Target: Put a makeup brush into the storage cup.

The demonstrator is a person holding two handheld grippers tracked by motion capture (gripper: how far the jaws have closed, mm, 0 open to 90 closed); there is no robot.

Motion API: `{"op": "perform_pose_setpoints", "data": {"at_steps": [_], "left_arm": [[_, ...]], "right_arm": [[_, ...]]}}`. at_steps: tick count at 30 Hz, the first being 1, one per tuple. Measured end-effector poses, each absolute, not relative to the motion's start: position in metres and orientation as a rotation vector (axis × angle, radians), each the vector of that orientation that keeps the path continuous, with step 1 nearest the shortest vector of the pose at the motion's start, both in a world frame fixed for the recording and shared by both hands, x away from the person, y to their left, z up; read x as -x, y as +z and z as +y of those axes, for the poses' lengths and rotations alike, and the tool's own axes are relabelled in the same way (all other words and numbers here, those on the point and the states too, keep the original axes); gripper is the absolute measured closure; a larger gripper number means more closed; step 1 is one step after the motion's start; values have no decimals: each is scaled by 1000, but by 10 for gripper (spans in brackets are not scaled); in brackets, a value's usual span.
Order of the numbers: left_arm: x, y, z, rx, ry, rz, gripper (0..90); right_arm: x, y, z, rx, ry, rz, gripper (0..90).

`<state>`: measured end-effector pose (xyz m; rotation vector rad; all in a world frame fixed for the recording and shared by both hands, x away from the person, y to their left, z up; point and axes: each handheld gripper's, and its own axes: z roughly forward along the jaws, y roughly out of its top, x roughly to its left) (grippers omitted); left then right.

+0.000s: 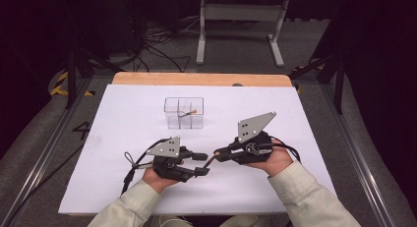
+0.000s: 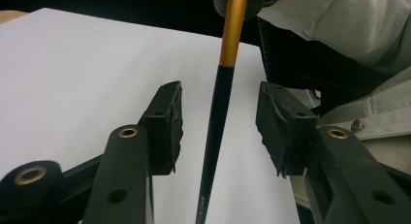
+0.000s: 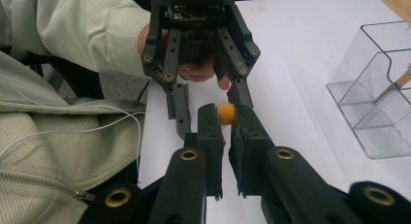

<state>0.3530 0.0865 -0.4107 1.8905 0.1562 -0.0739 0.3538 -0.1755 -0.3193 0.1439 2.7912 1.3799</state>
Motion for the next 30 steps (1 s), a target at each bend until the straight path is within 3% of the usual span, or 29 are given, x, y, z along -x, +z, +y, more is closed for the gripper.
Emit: {"op": "perform_pose_setpoints", "data": {"at_steps": [7, 17, 28, 30], "left_arm": [[-353, -411, 81, -1907, -91, 144, 597], [-349, -411, 80, -1938, -75, 123, 808], [-347, -409, 81, -1928, -56, 98, 824], [-347, -408, 82, -1922, -47, 100, 824]], "right_arm": [[-353, -323, -173, -137, 1376, 2801, 831], [-353, -324, -171, -127, 1406, 2808, 830], [-351, -325, -173, -105, 1429, 2782, 818], [-349, -325, -175, -103, 1452, 2767, 781]]}}
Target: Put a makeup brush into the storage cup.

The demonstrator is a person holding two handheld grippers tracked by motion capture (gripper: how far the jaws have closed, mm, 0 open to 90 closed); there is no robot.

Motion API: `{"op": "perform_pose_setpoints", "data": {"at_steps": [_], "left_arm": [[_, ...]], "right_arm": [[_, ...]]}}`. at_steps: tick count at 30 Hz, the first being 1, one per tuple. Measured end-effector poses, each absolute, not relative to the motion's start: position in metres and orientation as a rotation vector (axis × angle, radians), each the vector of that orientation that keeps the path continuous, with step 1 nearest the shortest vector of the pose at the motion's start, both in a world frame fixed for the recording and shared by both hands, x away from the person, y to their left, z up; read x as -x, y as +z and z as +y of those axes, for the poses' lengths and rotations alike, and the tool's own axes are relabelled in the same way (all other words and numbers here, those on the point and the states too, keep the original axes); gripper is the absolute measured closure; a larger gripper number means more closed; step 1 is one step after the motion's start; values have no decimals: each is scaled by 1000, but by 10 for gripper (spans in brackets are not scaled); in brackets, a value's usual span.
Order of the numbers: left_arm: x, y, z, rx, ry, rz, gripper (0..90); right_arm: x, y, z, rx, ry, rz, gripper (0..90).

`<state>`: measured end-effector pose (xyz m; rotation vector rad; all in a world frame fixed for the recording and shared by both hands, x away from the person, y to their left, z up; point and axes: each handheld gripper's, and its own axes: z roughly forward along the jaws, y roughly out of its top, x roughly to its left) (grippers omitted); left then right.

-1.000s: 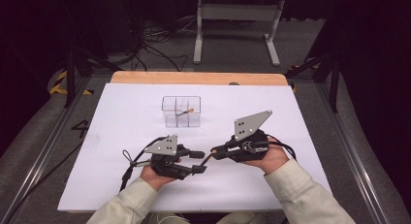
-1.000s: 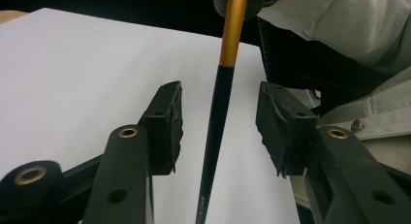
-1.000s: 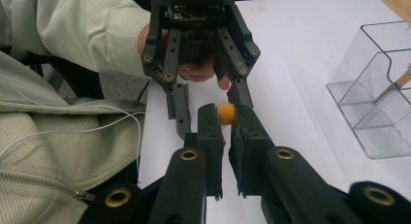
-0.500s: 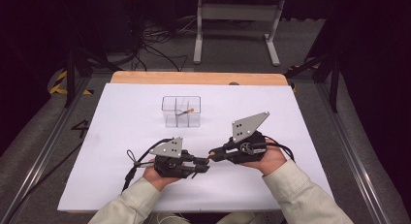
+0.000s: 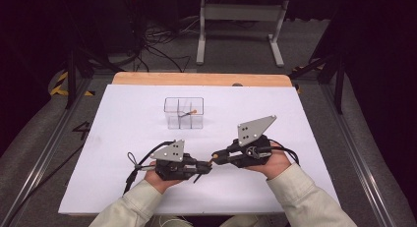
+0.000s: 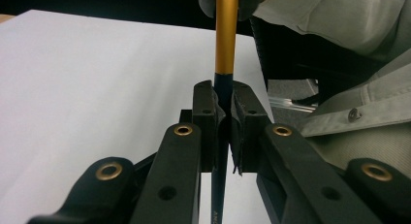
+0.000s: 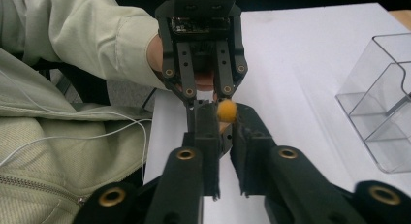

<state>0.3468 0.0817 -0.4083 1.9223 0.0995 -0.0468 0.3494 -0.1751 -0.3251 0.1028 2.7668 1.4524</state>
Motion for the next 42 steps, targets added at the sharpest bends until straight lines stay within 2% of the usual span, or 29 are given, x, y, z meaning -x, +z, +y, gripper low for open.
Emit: {"op": "perform_pose_setpoints", "data": {"at_steps": [3, 5, 9, 22, 26, 32, 42], "left_arm": [[-347, -408, 83, -1921, -44, 105, 825], [-347, -407, 84, -1918, -38, 108, 825], [-348, -405, 88, -1902, -20, 129, 825], [-354, -396, 107, -1868, 43, 206, 825], [-354, -391, 112, -1852, 60, 217, 825], [-355, -387, 118, -1846, 79, 236, 825], [-362, -376, 126, -1825, 104, 264, 825]], "right_arm": [[-348, -325, -179, -115, 1478, 2737, 689], [-348, -325, -182, -143, 1496, 2707, 584], [-349, -325, -192, -201, 1560, 2636, 436], [-346, -339, -230, -430, 1587, 2416, 123], [-347, -346, -240, -498, 1591, 2359, 69], [-346, -357, -250, -573, 1594, 2308, 33], [-341, -374, -271, -672, 1599, 2253, 24]]}}
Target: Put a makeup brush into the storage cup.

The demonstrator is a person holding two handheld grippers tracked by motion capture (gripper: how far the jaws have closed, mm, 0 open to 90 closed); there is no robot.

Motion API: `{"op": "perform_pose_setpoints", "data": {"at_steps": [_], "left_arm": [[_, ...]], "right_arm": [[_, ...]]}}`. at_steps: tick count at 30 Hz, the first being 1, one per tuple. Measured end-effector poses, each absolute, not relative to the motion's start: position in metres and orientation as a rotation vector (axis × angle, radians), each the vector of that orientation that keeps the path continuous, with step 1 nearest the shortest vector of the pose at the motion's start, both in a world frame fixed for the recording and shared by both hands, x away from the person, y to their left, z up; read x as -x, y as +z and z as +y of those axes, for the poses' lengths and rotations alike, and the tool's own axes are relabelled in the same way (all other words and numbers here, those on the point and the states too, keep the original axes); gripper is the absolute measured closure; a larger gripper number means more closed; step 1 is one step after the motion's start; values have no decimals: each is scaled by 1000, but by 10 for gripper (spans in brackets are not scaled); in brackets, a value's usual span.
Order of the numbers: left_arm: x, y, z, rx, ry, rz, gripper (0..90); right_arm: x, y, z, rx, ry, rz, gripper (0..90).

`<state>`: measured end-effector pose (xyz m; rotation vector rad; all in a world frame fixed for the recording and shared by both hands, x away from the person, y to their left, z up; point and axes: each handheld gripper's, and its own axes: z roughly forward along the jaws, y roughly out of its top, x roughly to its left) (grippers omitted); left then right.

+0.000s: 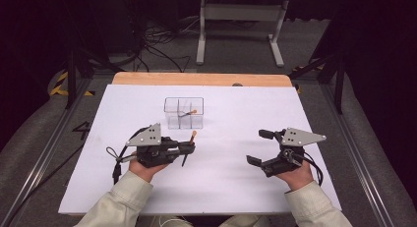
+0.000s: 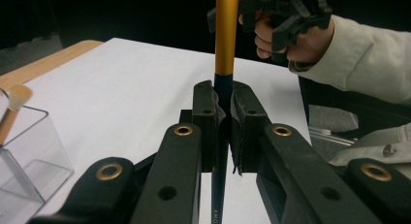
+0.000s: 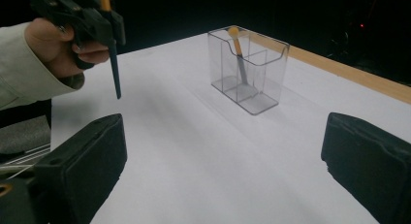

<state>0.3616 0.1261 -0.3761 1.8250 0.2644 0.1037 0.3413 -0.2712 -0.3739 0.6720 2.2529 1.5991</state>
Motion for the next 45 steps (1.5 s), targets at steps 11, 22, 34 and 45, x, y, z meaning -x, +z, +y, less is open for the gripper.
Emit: {"op": "perform_pose_setpoints", "data": {"at_steps": [11, 22, 34, 45], "left_arm": [[-374, -361, 138, -1802, 162, 304, 825], [-390, -343, 143, -1759, 247, 334, 825], [-415, -332, 140, -1727, 316, 386, 826], [-437, -330, 136, -1696, 355, 456, 826]], "right_arm": [[-344, -393, -290, -804, 1601, 2193, 9], [-349, -404, -296, -860, 1571, 2217, 3], [-350, -411, -301, -880, 1560, 2183, 0], [-348, -413, -306, -893, 1562, 2164, 0]]}}
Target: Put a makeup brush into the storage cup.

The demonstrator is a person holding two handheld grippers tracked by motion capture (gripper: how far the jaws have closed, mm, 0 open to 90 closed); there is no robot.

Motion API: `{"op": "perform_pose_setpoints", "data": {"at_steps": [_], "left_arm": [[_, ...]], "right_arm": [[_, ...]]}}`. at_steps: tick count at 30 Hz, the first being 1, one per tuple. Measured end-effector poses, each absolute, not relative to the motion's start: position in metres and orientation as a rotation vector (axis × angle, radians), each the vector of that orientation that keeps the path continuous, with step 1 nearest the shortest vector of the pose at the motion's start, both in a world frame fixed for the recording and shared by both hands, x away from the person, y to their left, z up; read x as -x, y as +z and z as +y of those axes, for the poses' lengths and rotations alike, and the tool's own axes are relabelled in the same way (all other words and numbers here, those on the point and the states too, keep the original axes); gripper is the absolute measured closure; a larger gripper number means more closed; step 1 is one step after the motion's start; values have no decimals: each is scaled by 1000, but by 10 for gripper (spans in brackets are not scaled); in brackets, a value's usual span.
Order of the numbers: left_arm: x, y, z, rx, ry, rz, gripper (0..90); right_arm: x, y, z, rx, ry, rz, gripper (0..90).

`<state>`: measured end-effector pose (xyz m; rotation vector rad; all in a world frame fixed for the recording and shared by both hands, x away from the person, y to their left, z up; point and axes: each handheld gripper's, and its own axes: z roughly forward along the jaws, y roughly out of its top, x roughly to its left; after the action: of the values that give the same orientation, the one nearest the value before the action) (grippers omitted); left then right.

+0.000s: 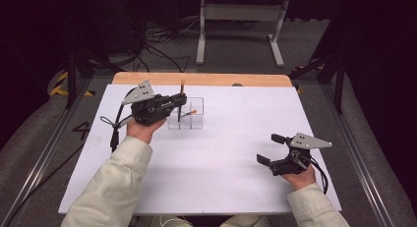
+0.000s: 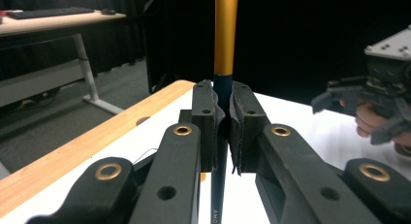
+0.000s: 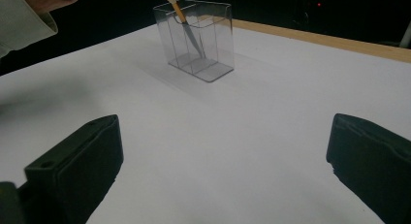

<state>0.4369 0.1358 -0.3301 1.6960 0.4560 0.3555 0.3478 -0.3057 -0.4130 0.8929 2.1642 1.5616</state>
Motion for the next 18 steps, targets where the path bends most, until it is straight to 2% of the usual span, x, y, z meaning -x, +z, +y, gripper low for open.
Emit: {"op": "perform_pose_setpoints", "data": {"at_steps": [18], "left_arm": [[-463, -341, 135, -1621, 467, 538, 824]], "right_arm": [[-346, -413, -309, -899, 1563, 2156, 0]]}}
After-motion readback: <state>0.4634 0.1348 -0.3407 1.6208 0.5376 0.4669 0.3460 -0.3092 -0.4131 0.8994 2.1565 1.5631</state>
